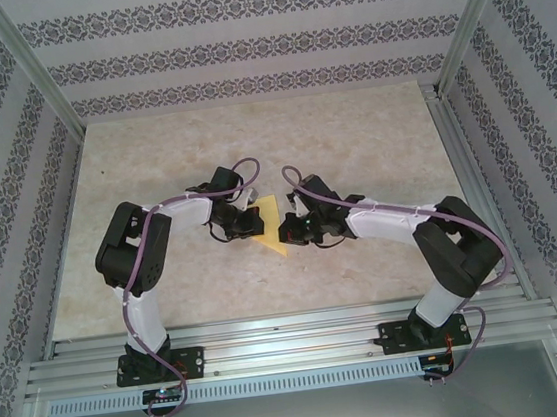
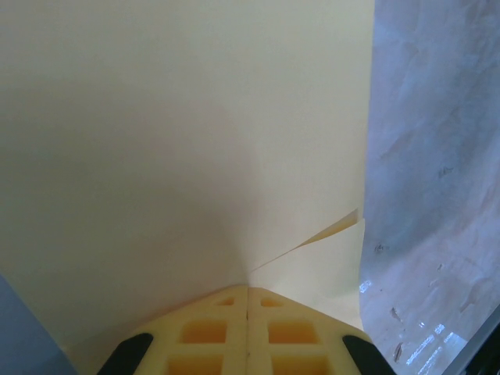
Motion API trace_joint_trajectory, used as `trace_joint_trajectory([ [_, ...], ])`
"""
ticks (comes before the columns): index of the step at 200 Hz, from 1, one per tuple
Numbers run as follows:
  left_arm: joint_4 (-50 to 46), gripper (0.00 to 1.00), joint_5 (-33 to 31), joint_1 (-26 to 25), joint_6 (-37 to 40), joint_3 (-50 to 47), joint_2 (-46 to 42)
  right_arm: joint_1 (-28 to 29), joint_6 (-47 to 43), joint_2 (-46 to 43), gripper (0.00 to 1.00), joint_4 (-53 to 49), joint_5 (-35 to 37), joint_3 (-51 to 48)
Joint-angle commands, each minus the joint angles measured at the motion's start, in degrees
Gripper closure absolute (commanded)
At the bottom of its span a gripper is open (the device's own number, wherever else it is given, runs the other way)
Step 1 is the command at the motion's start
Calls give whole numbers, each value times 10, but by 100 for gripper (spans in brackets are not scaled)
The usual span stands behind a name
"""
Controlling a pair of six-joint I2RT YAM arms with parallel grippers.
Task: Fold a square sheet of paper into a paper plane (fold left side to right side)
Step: Third fold the triangle at the center of the table.
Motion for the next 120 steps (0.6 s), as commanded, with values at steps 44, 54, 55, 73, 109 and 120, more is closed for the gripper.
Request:
trace_joint_trajectory([
  [44, -8, 100, -58, -13, 10, -16, 19, 28, 60, 98, 100, 103, -29, 28],
  [54, -7, 100, -58, -14, 10, -17, 18, 28, 62, 104, 100, 108, -29, 30],
  [55, -8, 100, -58, -14, 10, -17, 18, 28, 63, 105, 100, 108, -28, 30],
  [73, -10, 100, -59, -15, 10, -16, 18, 28, 60, 110, 100, 108, -24, 33],
  [109, -10, 100, -62, -16, 11, -15, 18, 27, 62, 119, 99, 119, -22, 37],
  [120, -10, 100, -61, -16, 11, -15, 19, 26, 62, 127, 100, 119, -21, 45],
])
